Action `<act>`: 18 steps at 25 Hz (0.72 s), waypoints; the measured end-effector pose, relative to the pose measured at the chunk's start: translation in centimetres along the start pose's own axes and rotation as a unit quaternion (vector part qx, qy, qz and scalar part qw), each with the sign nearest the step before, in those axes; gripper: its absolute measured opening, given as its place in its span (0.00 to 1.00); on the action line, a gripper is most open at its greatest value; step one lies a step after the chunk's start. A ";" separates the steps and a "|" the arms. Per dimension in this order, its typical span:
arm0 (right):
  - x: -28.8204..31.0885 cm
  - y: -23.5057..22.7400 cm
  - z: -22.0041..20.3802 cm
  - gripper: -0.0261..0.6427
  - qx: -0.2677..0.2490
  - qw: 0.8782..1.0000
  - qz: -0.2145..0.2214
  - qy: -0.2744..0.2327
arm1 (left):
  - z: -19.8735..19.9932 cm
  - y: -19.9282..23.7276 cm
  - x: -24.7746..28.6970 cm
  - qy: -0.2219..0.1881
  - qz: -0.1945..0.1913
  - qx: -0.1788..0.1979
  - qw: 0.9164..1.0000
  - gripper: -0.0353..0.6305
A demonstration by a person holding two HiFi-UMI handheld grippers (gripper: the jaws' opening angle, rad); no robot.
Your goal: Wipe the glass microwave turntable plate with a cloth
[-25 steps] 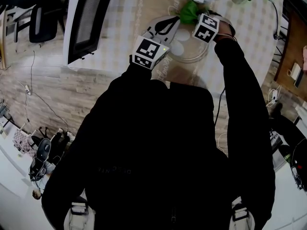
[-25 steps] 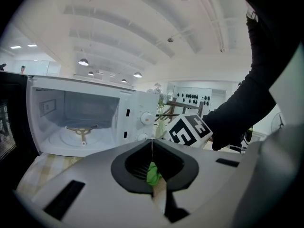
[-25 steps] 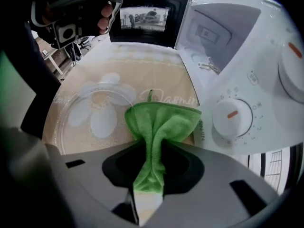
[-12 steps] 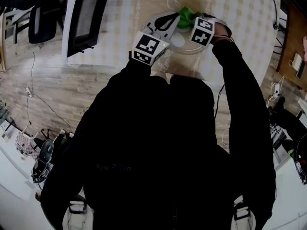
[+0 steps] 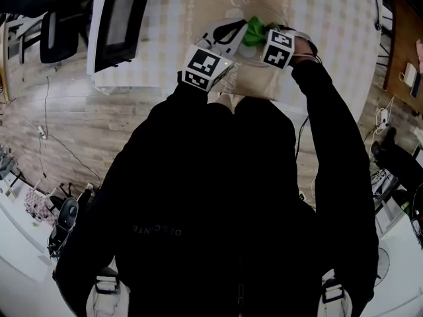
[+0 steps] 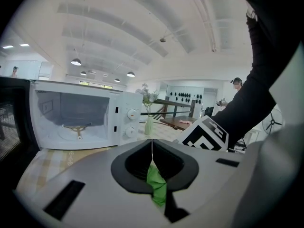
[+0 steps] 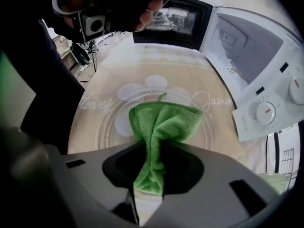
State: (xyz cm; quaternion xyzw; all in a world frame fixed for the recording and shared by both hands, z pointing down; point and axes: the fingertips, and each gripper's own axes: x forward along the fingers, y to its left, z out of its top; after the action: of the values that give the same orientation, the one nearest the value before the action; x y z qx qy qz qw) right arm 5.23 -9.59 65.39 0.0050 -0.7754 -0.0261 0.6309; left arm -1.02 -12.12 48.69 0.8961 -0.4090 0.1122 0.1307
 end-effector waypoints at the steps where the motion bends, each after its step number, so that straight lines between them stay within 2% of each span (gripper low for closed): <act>1: 0.0 0.5 0.0 0.21 0.001 1.000 0.001 0.000 | -0.1 -0.2 -0.2 0.001 -0.002 0.001 1.000 0.09; 12: -0.3 6.2 0.0 0.21 -0.004 1.000 0.027 0.012 | -0.7 -1.8 -1.6 0.001 -0.020 0.003 1.000 0.09; 18: -0.5 9.4 0.2 0.21 0.001 0.998 0.065 0.018 | -0.5 -2.3 -1.8 0.000 -0.030 0.006 1.000 0.09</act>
State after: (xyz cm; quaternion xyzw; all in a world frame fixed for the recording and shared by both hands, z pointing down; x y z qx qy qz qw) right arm 5.41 -0.14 65.33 -0.0446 -0.7628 0.0159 0.6449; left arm -0.49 -9.23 48.23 0.9087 -0.3815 0.1105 0.1287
